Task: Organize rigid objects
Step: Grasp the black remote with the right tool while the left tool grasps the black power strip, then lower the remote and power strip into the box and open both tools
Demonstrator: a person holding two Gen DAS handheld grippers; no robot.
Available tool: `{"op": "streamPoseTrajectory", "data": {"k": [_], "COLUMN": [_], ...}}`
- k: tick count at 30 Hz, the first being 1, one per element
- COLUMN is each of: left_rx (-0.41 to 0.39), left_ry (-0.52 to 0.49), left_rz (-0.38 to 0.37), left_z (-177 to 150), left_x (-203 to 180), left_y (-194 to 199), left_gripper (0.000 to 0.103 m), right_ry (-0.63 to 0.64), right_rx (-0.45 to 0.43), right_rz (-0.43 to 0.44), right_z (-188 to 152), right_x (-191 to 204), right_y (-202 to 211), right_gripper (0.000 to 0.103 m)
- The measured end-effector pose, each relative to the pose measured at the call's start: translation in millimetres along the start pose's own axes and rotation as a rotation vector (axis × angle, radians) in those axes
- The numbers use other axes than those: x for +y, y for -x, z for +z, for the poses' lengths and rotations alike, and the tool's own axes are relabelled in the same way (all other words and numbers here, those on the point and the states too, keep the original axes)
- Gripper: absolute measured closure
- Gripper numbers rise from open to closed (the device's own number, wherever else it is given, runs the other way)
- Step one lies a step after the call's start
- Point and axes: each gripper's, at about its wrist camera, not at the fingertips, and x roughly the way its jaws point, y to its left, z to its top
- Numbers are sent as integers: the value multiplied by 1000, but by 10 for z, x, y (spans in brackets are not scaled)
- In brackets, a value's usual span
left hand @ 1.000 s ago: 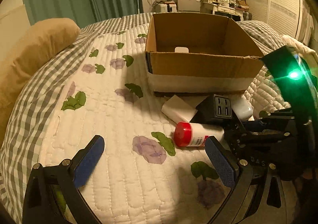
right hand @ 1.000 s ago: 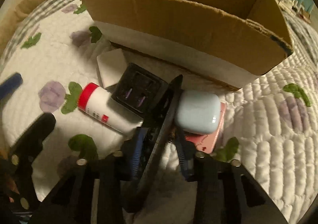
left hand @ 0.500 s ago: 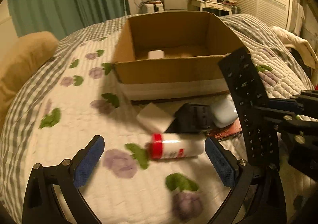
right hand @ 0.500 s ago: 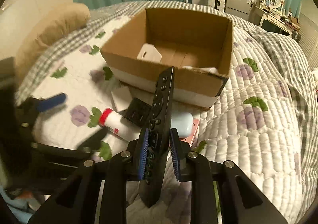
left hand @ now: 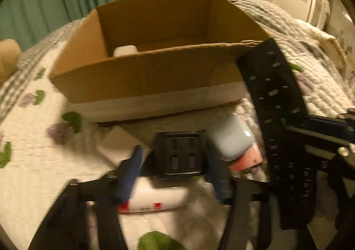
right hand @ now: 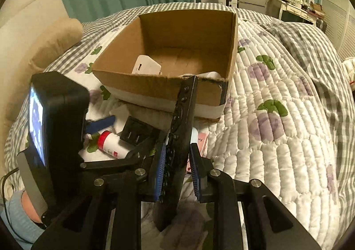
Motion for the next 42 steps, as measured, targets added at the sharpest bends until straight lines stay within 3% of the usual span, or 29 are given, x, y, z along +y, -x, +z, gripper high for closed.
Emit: {"op": "streamPoseTrajectory", "data": {"k": [9, 17, 27, 34, 42], "left_rx": [-36, -61, -123, -197, -295], "left_ry": [42, 85, 112, 79, 52], "left_rz": [-6, 35, 36, 32, 12], "left_z": [-59, -84, -22, 156, 654], "left_x": [91, 229, 320, 265, 322], "left_y": [294, 665, 1017, 1307, 1571], "left_gripper": [60, 60, 61, 61, 61], "right_ry": [4, 22, 71, 84, 120], "right_rx": [-7, -22, -108, -178, -282], "right_rz": [-15, -11, 4, 34, -1], "right_z": [-11, 1, 133, 357, 900], "right_x": [19, 55, 220, 264, 224], "right_y": [-2, 34, 368, 636, 923], "right_gripper": [83, 84, 87, 87, 88]}}
